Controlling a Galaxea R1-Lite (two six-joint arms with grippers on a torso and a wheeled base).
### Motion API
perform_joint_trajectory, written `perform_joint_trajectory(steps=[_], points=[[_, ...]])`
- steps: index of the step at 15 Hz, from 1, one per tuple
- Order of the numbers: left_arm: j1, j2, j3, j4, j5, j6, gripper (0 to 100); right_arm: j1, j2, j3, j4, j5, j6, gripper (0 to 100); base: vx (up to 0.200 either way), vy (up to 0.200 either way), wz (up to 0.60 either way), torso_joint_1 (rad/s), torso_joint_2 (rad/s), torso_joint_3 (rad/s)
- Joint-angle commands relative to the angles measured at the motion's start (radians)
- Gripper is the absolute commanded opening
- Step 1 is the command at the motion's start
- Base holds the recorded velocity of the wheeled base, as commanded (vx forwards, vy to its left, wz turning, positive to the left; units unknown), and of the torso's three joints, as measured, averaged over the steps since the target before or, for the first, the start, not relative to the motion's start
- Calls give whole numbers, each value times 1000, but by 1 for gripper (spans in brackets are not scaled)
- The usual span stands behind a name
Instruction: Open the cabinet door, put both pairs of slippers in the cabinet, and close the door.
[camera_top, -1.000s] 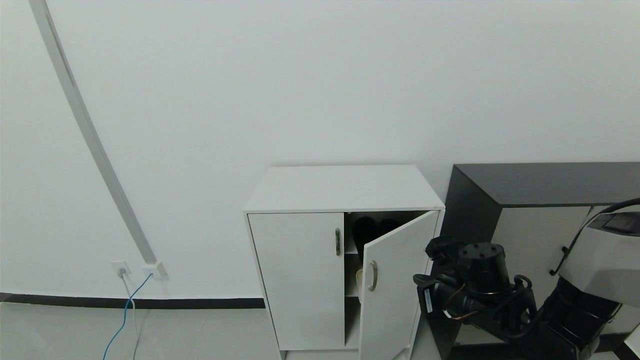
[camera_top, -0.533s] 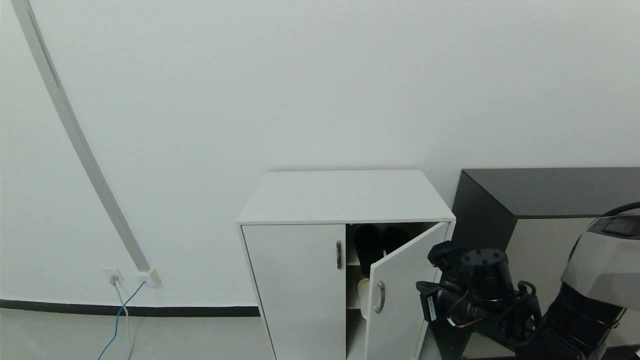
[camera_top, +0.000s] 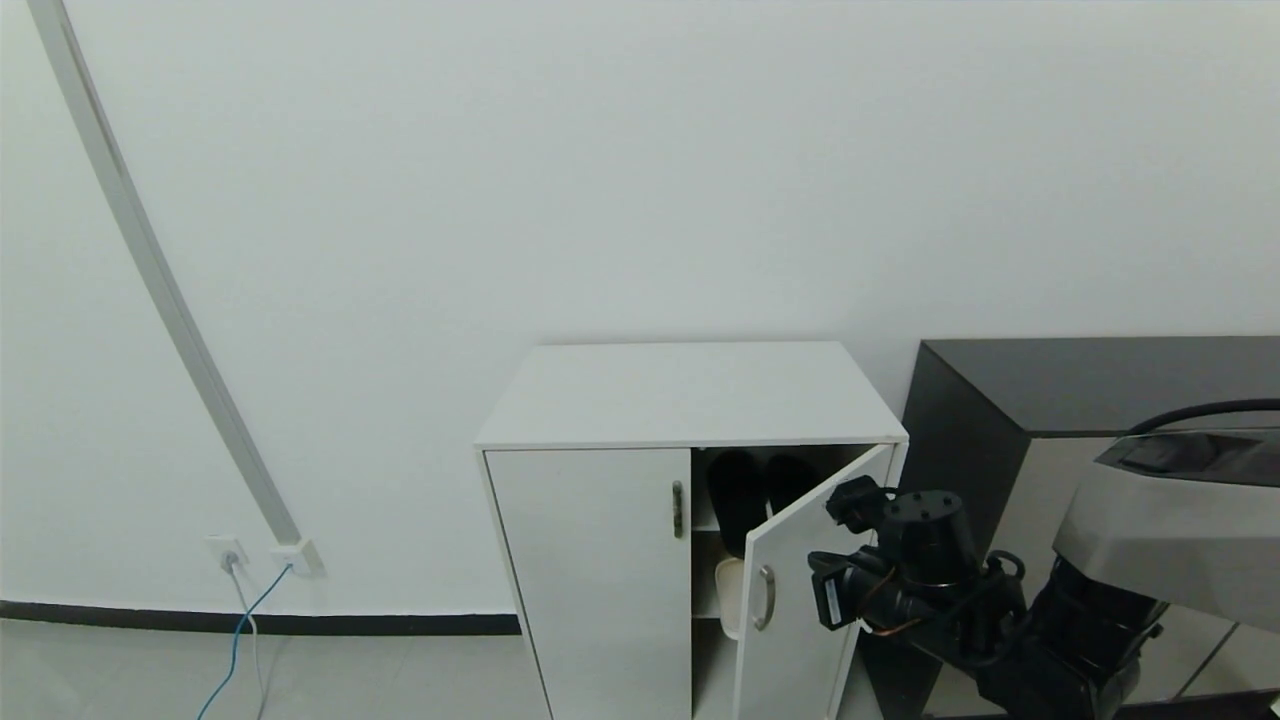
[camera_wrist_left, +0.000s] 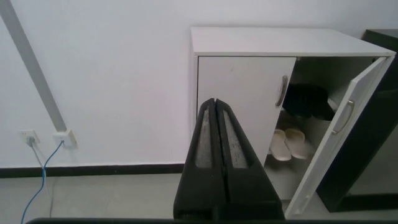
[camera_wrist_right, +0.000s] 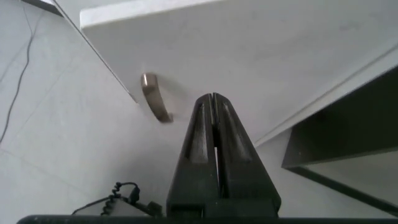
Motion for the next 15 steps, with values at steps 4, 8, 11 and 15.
perform_joint_trajectory(steps=[4, 8, 11, 15], points=[[1, 0, 0, 0, 0, 0, 0, -11, 113, -121, 2, -1, 0, 0, 0, 0, 0, 0, 0, 0], [1, 0, 0, 0, 0, 0, 0, -31, 161, -196, 5, -1, 0, 0, 0, 0, 0, 0, 0, 0], [1, 0, 0, 0, 0, 0, 0, -49, 196, -258, 6, -3, 0, 0, 0, 0, 0, 0, 0, 0], [1, 0, 0, 0, 0, 0, 0, -62, 234, -323, 20, -3, 0, 0, 0, 0, 0, 0, 0, 0]])
